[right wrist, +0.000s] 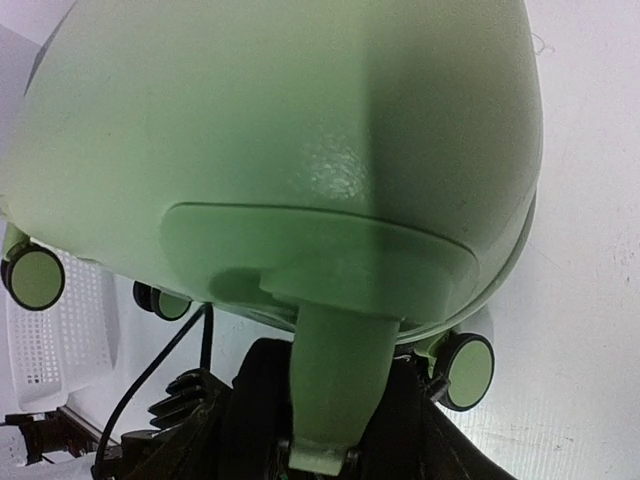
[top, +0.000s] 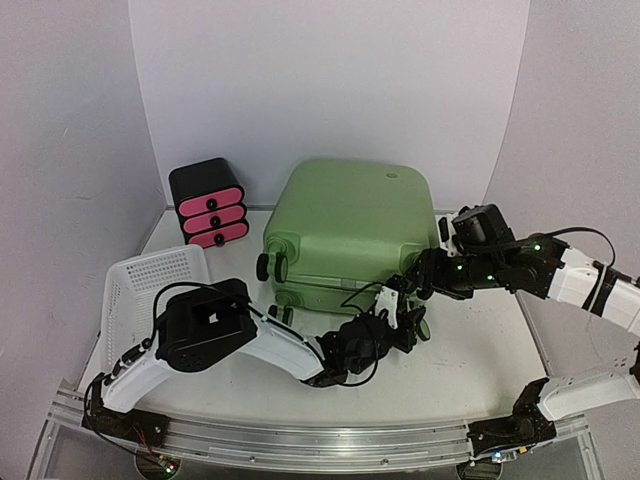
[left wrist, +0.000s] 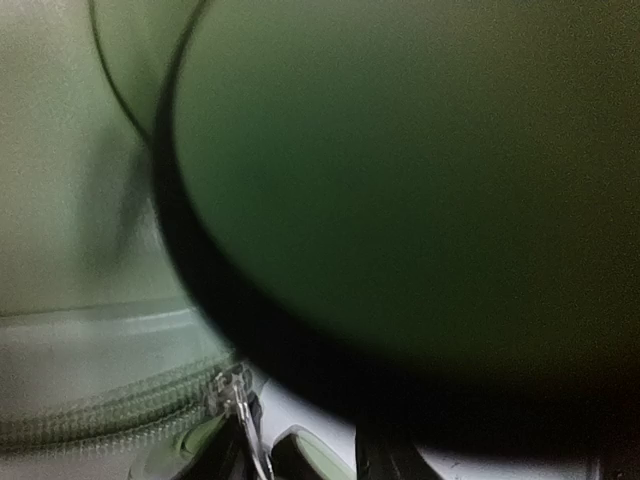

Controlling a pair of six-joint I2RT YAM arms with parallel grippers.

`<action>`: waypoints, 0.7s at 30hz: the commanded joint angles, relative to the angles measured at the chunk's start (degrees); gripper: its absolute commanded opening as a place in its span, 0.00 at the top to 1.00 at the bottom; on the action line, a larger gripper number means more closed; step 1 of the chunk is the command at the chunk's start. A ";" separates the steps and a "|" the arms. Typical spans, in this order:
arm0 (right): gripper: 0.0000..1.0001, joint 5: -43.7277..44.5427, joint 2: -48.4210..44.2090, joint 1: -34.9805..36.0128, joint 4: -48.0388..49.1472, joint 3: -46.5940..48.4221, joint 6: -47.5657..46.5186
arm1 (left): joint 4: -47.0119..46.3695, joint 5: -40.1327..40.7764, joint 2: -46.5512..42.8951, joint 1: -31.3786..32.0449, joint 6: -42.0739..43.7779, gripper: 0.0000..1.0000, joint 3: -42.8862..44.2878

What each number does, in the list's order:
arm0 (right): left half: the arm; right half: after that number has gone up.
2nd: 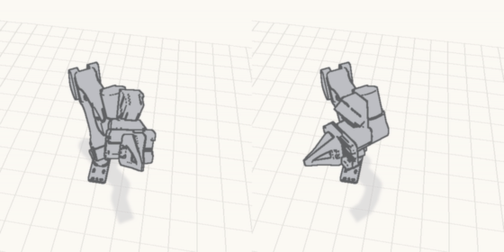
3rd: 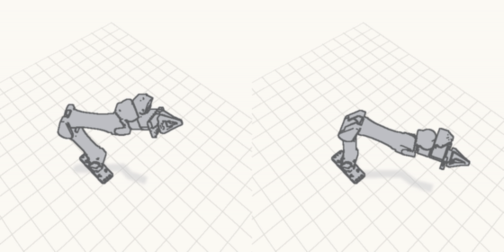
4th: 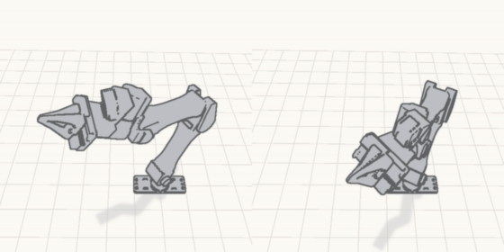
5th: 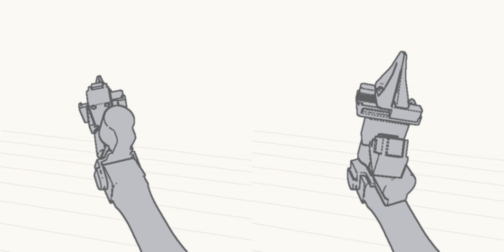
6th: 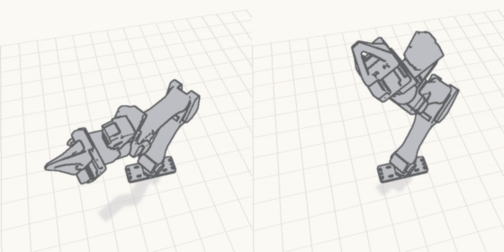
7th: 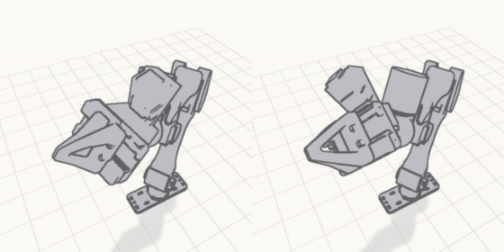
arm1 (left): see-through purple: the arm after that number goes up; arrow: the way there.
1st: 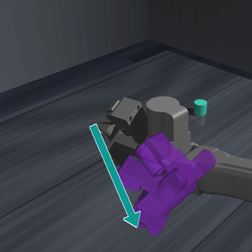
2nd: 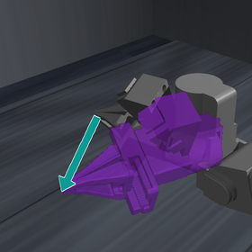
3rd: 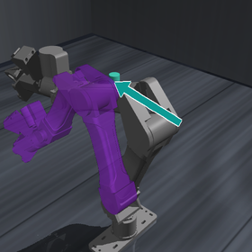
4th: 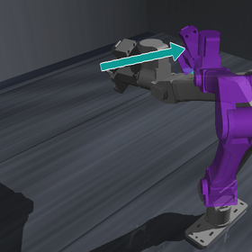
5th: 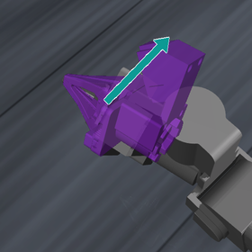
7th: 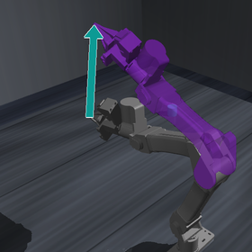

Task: Open, take out, and arrange the luggage
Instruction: Unzip the zipper of the luggage.

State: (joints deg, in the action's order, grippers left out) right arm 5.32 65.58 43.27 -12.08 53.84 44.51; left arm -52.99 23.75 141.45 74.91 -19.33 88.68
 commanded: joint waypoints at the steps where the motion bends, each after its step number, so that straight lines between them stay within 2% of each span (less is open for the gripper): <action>1: 0.35 -8.49 -5.55 3.45 18.83 1.33 -4.15 | -3.00 0.37 -10.36 1.35 2.44 0.62 -6.27; 3: 0.27 -6.05 -6.72 3.40 17.21 0.57 -4.71 | -2.94 2.22 -14.09 1.35 -0.83 0.51 -11.88; 6: 0.10 -2.12 -9.17 3.40 15.69 -0.42 -5.67 | -2.28 1.89 -19.89 1.37 -4.88 0.46 -19.81; 8: 0.04 -0.15 -10.77 3.41 15.10 -1.33 -6.11 | -0.87 1.66 -23.54 1.34 -7.41 0.44 -24.07; 13: 0.02 3.46 -13.62 3.43 14.29 -3.84 -5.89 | 8.37 0.85 -31.49 1.45 -12.20 0.41 -29.32; 15: 0.02 5.58 -14.89 3.42 14.23 -5.50 -4.95 | 17.73 0.90 -34.50 1.45 -15.61 0.37 -28.07; 16: 0.02 6.36 -15.52 3.45 14.20 -6.59 -4.52 | 25.50 0.66 -36.11 1.45 -17.13 0.35 -26.55; 18: 0.02 7.47 -16.79 3.48 14.16 -7.54 -4.00 | 35.21 -1.19 -37.54 1.45 -16.77 0.30 -22.95; 19: 0.02 8.02 -17.34 3.48 14.07 -8.10 -3.70 | 37.92 -2.37 -38.01 1.44 -16.26 0.25 -21.79; 21: 0.02 9.43 -18.37 3.41 13.69 -8.98 -3.13 | 40.42 -3.81 -39.33 1.38 -18.31 0.03 -21.60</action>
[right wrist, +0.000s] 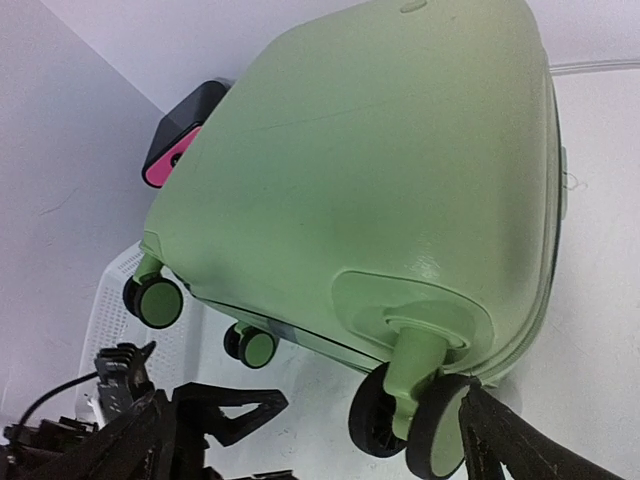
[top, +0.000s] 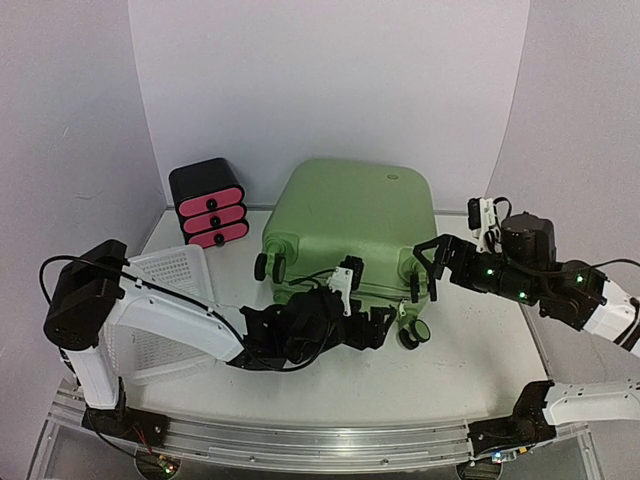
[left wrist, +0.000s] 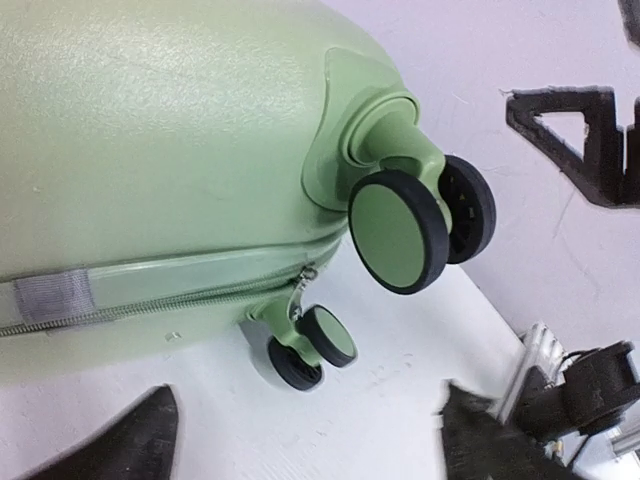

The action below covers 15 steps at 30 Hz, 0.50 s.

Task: Open, take out, and arrange the luggage
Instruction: Unzip the zipper of the luggage.

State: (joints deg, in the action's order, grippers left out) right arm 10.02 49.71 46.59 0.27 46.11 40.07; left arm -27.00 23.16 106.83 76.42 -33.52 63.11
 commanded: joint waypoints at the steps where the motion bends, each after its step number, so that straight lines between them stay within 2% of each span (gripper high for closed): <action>1: 0.02 5.54 -3.09 0.08 0.94 -1.66 1.54 | 14.73 -4.50 -5.64 -0.30 -5.59 0.01 3.24; 7: 0.02 9.37 -4.87 0.09 -3.31 -3.74 3.29 | 17.93 -10.99 -7.44 -2.98 -5.63 0.00 2.32; 15: 0.02 13.74 -6.13 0.13 -6.91 -5.70 7.31 | 28.73 -9.93 -7.02 -3.03 -3.59 0.00 5.86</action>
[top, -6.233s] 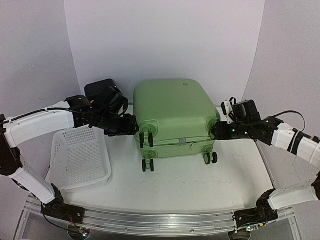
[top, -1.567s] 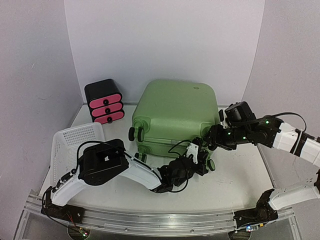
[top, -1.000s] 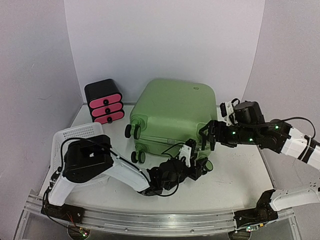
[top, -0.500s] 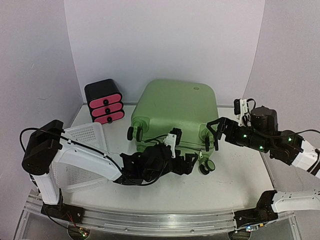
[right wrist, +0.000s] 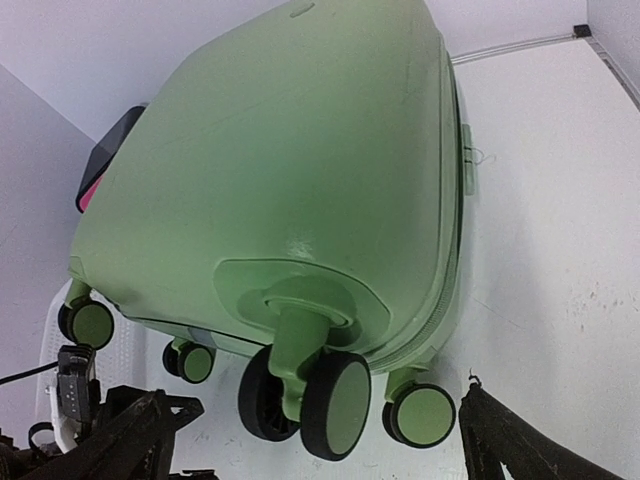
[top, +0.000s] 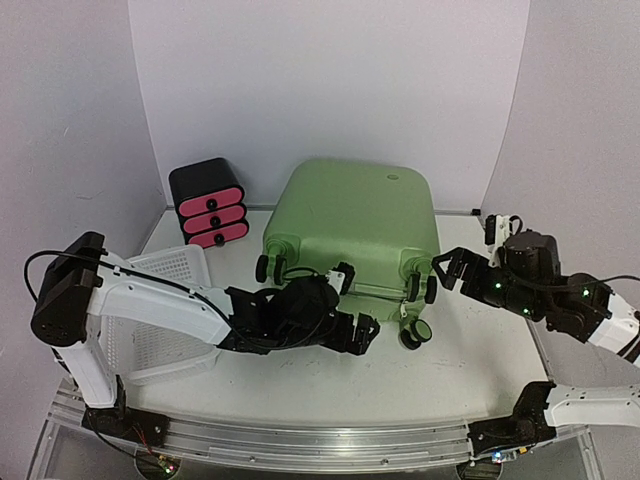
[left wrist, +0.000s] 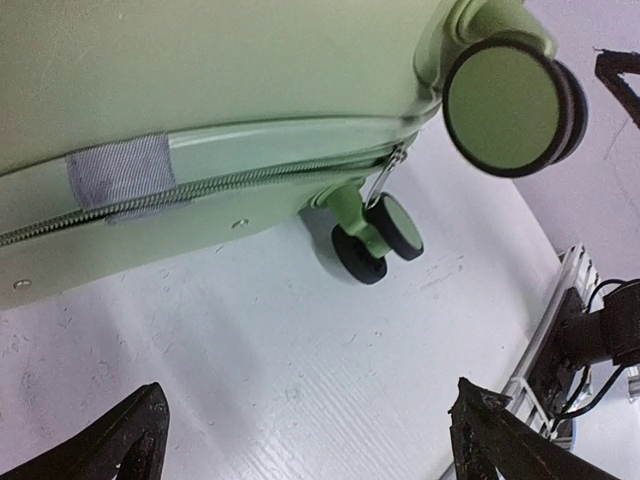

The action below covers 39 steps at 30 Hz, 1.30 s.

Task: Open, take out, and arrange the luggage
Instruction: Unzip the zipper of the luggage, then pick up the wheels of luggage from the luggage.

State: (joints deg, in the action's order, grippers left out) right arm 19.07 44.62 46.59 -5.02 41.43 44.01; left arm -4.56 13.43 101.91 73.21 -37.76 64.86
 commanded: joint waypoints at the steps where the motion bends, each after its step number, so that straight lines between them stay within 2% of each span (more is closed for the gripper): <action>1: 0.02 5.33 -1.08 0.10 -1.93 -1.27 4.60 | 8.04 0.16 -1.81 0.20 0.59 0.00 4.85; 3: 0.02 6.23 -1.12 0.16 -2.54 -1.92 6.23 | 14.27 1.64 -0.72 0.14 0.20 0.00 7.64; 7: 0.02 7.53 -1.02 0.09 -3.45 -2.61 8.11 | 33.73 4.48 6.25 0.29 -0.16 0.01 22.08; 9: 0.02 8.18 -1.07 0.13 -3.59 -2.83 8.57 | 37.28 4.54 8.83 0.84 -0.78 0.00 26.82; 15: 0.02 9.27 -1.44 0.13 -4.26 -2.38 8.67 | 37.71 6.08 8.46 1.65 -3.29 0.01 28.74; 24: 0.03 6.00 -0.96 0.13 -4.44 -5.01 8.75 | 37.76 11.10 0.32 1.42 -5.29 0.00 23.31; 28: 0.04 2.90 0.84 0.09 -2.49 -6.13 8.40 | 37.62 8.01 -1.74 -0.77 -5.11 0.01 22.77; 32: 0.05 -3.70 2.01 0.09 3.22 -6.86 4.10 | 36.65 3.12 -2.62 -4.27 -5.47 0.01 22.14; 39: 0.06 -10.34 3.79 0.12 11.30 -7.24 -0.08 | 36.42 1.72 -3.23 -4.39 -2.23 0.01 24.40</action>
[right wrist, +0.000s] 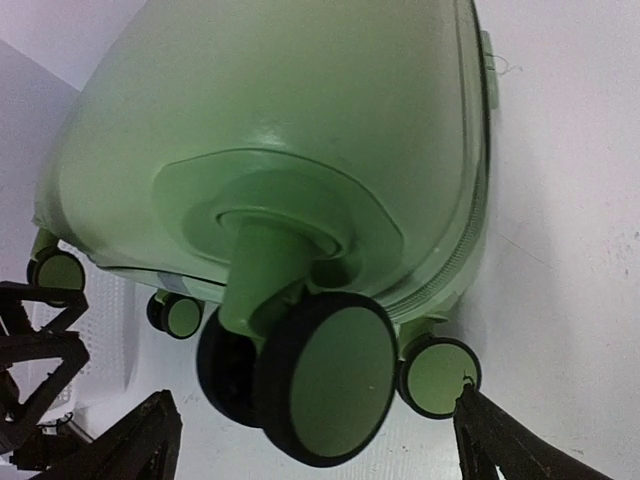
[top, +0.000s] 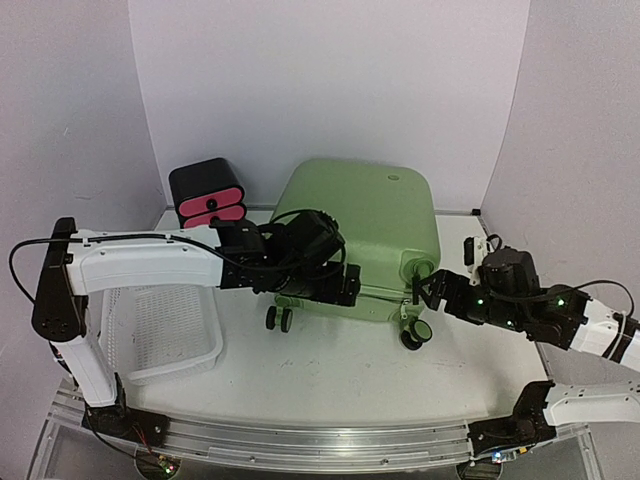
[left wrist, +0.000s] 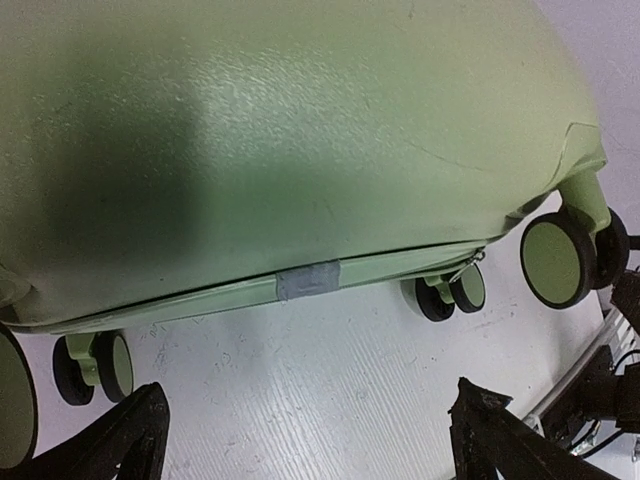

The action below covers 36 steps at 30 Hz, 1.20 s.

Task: Open, take out, and arrange the luggage
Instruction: Pick up the wheels of luggage from the luggage.

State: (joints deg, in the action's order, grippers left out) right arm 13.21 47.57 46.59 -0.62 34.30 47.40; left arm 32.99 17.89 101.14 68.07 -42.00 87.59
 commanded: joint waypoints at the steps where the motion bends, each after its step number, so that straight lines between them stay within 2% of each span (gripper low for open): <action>1: 0.06 -4.99 1.14 0.13 7.48 -0.07 -3.84 | -1.47 -4.04 -2.32 0.74 2.78 0.01 2.12; 6: 0.06 -4.77 1.40 0.08 7.84 -0.09 -4.34 | -4.74 -9.29 -1.52 0.73 6.94 0.01 3.87; 9: 0.05 -0.01 -0.88 0.13 5.15 -0.15 -2.55 | -5.14 -11.41 0.44 0.90 9.01 0.01 6.33; 15: 0.03 7.28 -9.60 0.08 0.80 -0.50 -0.97 | -5.22 -13.44 4.79 1.18 9.37 0.01 11.31; 21: 0.03 9.56 -12.12 0.13 -1.79 1.45 -3.01 | -5.38 -16.08 9.40 1.17 9.56 0.02 16.73; 26: 0.03 12.06 -11.84 0.12 -4.95 3.49 -2.31 | -5.57 -20.73 14.36 1.37 7.53 0.01 22.47; 31: 0.04 14.74 -15.77 0.10 -5.82 3.58 -1.94 | -5.57 -16.46 18.24 2.79 3.20 0.00 26.98; 36: 0.05 16.74 -21.80 0.14 -6.36 3.42 -1.92 | -5.58 -15.51 21.79 2.85 -1.68 0.01 30.21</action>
State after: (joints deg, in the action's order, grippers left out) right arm 25.82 29.95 46.52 -6.76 35.03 45.25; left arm 29.36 0.67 121.03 70.54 -39.18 113.10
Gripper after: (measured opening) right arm 0.955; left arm 0.994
